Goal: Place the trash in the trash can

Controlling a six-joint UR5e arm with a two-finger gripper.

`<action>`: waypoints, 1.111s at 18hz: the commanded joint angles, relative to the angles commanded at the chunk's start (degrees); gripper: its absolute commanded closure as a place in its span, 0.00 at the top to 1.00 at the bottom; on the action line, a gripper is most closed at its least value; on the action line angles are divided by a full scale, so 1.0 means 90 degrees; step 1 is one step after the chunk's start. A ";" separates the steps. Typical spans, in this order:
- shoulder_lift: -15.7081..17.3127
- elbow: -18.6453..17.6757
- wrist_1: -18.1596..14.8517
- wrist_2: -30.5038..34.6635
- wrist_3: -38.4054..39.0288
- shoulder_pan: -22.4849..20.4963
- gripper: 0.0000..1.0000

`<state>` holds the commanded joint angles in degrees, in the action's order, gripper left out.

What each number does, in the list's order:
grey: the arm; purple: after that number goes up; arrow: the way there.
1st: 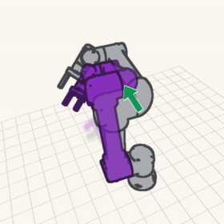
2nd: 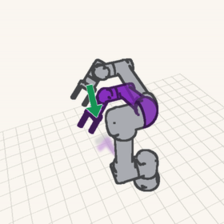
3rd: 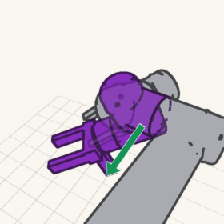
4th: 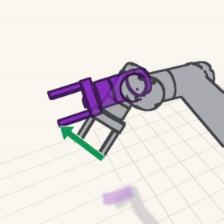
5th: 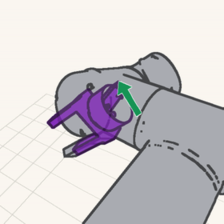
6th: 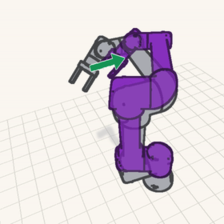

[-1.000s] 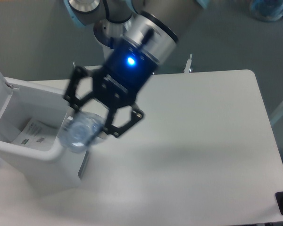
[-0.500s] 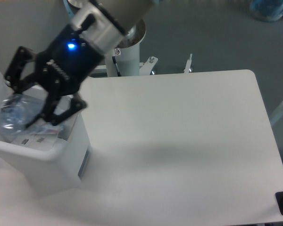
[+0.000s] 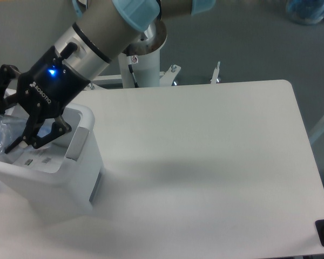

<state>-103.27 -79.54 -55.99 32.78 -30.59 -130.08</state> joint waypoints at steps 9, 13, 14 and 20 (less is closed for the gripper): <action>0.0068 -0.0079 0.0000 0.0039 -0.0010 -0.0039 1.00; 0.0088 -0.0039 -0.0010 0.0068 -0.0029 -0.0613 1.00; 0.0078 -0.0020 -0.0010 0.0068 -0.0029 -0.0809 1.00; 0.0010 -0.0010 -0.0020 0.0088 -0.0117 -0.1854 1.00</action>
<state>-103.18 -79.63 -56.16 33.57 -31.64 -146.76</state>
